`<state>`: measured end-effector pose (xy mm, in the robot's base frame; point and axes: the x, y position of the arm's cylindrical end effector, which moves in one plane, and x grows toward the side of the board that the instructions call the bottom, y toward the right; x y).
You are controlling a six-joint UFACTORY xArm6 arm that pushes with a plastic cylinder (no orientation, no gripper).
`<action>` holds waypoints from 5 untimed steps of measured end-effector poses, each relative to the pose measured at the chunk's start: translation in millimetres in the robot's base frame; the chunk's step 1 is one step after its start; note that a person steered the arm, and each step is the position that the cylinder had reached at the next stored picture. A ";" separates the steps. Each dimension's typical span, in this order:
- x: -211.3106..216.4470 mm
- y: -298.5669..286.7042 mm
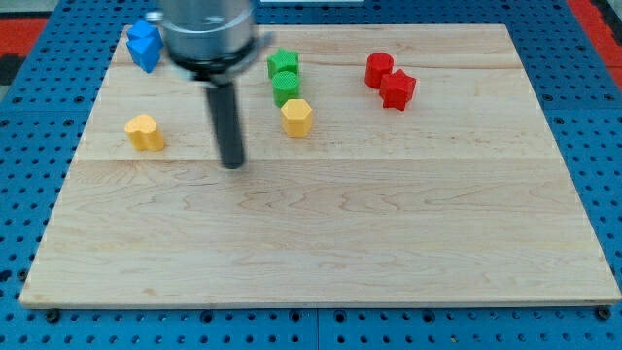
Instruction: Push the hexagon left below the green circle
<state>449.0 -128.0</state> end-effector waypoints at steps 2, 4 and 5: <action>-52.1 172.7; -55.6 128.9; -58.5 99.5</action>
<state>390.6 -28.5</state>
